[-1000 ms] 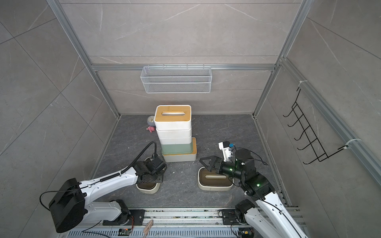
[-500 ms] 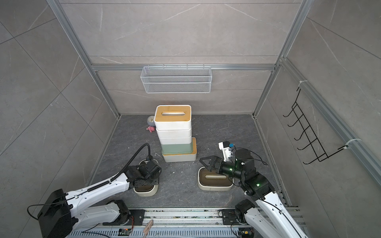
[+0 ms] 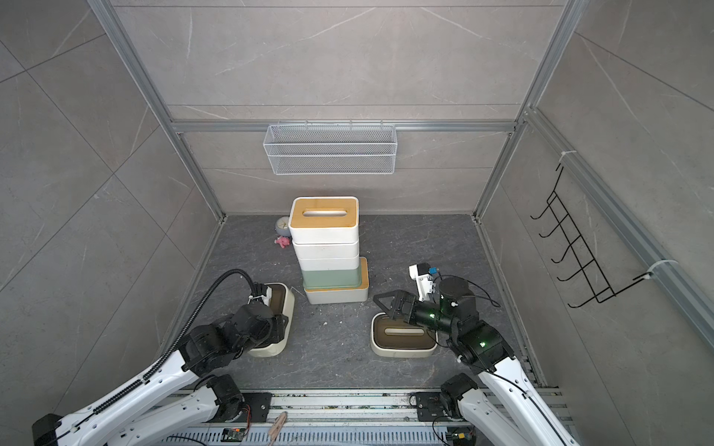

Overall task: Stack the tissue boxes
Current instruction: Pick up the tissue box from the center of the board.

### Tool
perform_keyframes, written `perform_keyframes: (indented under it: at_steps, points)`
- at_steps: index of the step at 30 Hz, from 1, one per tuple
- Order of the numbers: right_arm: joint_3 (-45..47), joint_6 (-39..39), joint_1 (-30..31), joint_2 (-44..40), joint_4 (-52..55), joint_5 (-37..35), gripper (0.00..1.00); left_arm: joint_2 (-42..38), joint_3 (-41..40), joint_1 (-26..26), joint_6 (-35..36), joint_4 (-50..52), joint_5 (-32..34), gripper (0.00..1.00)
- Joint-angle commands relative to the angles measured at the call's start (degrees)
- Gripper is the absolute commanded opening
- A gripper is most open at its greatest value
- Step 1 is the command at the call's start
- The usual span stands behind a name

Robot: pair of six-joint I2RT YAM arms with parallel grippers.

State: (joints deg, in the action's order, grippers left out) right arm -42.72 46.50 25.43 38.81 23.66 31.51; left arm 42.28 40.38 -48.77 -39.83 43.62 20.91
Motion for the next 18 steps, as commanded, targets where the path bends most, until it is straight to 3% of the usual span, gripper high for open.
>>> perform_keyframes:
  at_steps: [1,9,18]
  points:
    - [-1.3,-0.6,0.0,0.2,-1.3,0.0,1.0,-2.6,1.9,-0.2,6.4,-2.7,1.6,0.55]
    - [-2.6,-1.6,-0.1,0.6,-0.3,-0.1,1.0,-8.5,1.5,-0.2,15.7,-9.8,-6.5,0.52]
    - [-2.7,-0.9,0.0,1.6,-2.7,2.5,1.0,-8.5,2.1,-0.1,21.2,-14.9,-21.9,0.5]
